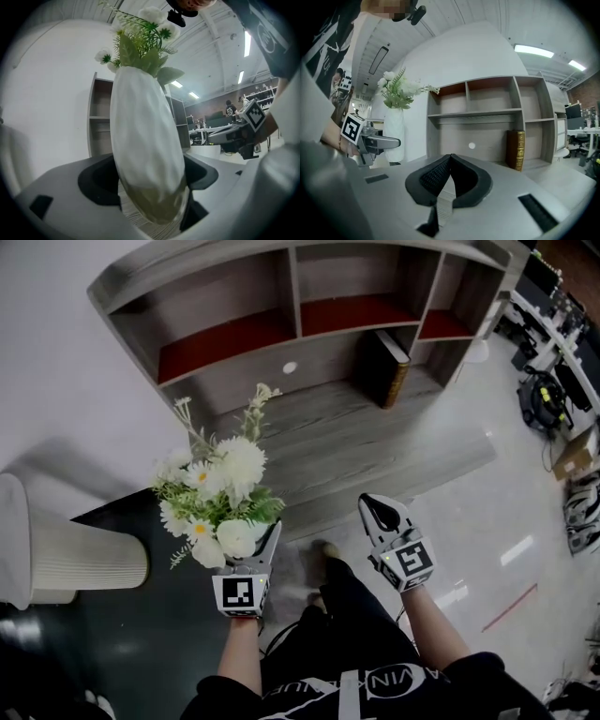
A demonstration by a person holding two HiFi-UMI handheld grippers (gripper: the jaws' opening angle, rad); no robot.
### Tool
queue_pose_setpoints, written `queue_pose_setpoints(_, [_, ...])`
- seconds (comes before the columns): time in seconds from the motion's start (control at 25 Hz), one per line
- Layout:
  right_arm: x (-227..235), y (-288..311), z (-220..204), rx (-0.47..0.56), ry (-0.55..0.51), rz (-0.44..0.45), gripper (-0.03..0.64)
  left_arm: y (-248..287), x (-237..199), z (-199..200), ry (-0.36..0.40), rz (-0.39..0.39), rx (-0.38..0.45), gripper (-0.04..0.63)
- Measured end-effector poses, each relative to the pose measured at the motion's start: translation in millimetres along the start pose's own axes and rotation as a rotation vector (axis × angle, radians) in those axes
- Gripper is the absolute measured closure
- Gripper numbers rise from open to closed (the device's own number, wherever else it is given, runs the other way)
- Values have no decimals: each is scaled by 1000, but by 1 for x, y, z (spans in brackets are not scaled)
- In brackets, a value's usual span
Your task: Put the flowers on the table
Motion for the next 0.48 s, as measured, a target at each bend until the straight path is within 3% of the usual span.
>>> queue_pose_setpoints(0.36, [-2,15,7,-37,-27,109,607,-4,7,7,-36,60,-19,202])
queue_pose_setpoints(0.48, [-5,16,12,-43,-23,131,607,-6,7,5,3,58,-43,203])
Point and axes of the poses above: the fingertips, and each gripper's own axes: y forward along the fingers, x to its right, z out of its top, the point moved 7 cm from there along -y, backward along the fingers, and after that the axes turned 1 degree about z, right-handed, at the moved point
